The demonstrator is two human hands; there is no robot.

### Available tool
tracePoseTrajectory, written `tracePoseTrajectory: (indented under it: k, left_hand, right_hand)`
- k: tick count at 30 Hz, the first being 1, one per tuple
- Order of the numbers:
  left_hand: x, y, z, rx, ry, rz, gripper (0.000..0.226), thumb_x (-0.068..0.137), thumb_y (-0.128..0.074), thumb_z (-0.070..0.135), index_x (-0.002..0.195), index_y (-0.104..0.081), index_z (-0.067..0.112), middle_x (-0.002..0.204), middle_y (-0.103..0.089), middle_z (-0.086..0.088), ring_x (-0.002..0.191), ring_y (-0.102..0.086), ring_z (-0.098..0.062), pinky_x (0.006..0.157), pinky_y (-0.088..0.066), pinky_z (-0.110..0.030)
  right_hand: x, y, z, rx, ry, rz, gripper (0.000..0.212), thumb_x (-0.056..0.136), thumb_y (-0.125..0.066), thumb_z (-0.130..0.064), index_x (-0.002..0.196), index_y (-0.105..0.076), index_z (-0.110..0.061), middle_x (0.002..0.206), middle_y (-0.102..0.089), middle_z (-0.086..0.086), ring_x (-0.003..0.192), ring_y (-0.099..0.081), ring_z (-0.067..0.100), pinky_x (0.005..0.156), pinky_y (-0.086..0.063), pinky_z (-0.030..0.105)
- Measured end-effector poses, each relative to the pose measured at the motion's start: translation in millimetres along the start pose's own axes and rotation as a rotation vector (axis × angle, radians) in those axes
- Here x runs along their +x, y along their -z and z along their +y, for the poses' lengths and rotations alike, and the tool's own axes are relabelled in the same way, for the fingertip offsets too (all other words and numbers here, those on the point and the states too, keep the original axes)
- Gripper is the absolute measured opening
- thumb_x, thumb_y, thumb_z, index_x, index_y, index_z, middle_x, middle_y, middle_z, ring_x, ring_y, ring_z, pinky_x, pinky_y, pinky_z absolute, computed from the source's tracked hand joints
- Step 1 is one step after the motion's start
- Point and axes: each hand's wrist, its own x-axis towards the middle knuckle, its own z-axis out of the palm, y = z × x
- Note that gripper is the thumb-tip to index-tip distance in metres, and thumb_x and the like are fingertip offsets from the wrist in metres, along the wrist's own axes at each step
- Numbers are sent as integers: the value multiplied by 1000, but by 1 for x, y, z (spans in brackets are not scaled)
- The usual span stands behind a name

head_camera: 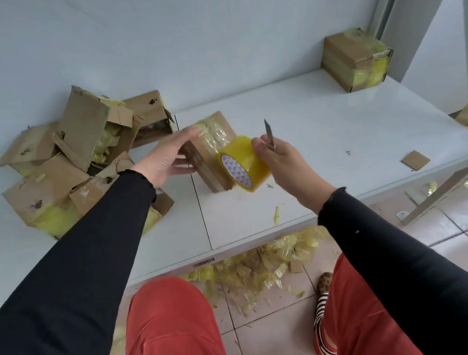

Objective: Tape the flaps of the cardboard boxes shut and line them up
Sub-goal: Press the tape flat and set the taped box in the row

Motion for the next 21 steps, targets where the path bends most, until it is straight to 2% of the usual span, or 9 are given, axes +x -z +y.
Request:
tracePoseTrajectory:
  k: [3, 5, 6, 8, 11, 15, 18, 19, 21]
  left_hand:
    - [-1, 0, -14, -82, 153, -49, 74, 68, -82, 67, 124, -68, 21, 125, -61, -15, 90, -76, -29, 85, -63, -43]
    - [1, -7, -16, -6, 153, 26, 58, 81, -72, 69, 122, -68, 28, 132, -60, -8, 101, -73, -29, 84, -62, -40]
    - [3, -10, -16, 87, 91, 102, 53, 88, -66, 67, 126, -67, 30, 139, -58, -3, 114, -67, -27, 89, -59, -38]
    - [8, -12, -15, 354, -186, 242, 49, 99, -60, 53, 141, -61, 27, 152, -52, 3, 136, -51, -19, 107, -44, -36]
    - [14, -22, -16, 634, -577, 279, 32, 107, -52, 19, 135, -68, 15, 145, -60, -3, 140, -49, -17, 116, -34, -29]
    - [16, -27, -20, 730, -576, 205, 40, 102, -38, 1, 127, -69, 7, 139, -66, -5, 130, -59, -25, 110, -43, -32]
    - [14, -16, -21, 799, -549, 18, 43, 104, -46, 17, 145, -57, 17, 163, -41, 0, 152, -33, -16, 124, -27, -35]
    - [13, -12, -20, 872, -553, -61, 51, 105, -49, 32, 155, -46, 22, 169, -28, 0, 157, -18, -13, 128, -18, -36]
    - [12, -8, -14, 1076, -538, -187, 84, 96, -46, 72, 164, -23, 29, 174, -7, -3, 160, 4, -14, 130, -6, -39]
  right_hand:
    - [-5, 8, -11, 23, 56, -66, 31, 109, -44, -38, 84, -47, -20, 61, -39, -21, 55, -35, -1, 51, -29, 13]
    - [-2, 6, -14, 10, 65, -90, 24, 109, -46, -31, 89, -52, -20, 66, -45, -22, 58, -38, -2, 53, -31, 11]
    - [0, 4, -16, 10, 64, -97, 20, 109, -46, -27, 92, -53, -19, 71, -46, -19, 60, -39, -1, 54, -32, 12]
    - [7, 1, -18, 17, 50, -101, 16, 109, -46, -22, 95, -54, -19, 78, -49, -11, 62, -41, 0, 57, -34, 13]
    - [15, -1, -19, 8, -1, -80, 18, 109, -45, -24, 94, -52, -17, 83, -46, -3, 70, -40, 8, 60, -33, 23]
    - [24, -5, -19, 0, -33, -43, 24, 109, -45, -29, 89, -46, -16, 79, -39, -2, 66, -34, 12, 51, -29, 20]
    - [29, -7, -17, 29, -44, -20, 29, 108, -46, -33, 86, -46, -16, 79, -40, 0, 60, -38, 6, 47, -31, 14]
    - [30, -7, -16, 49, -48, -21, 30, 108, -46, -36, 85, -46, -16, 77, -40, -2, 55, -39, 3, 46, -32, 12]
    - [31, -11, -15, 82, -62, -47, 35, 108, -46, -43, 91, -53, -13, 77, -45, -5, 53, -43, -2, 50, -36, 12]
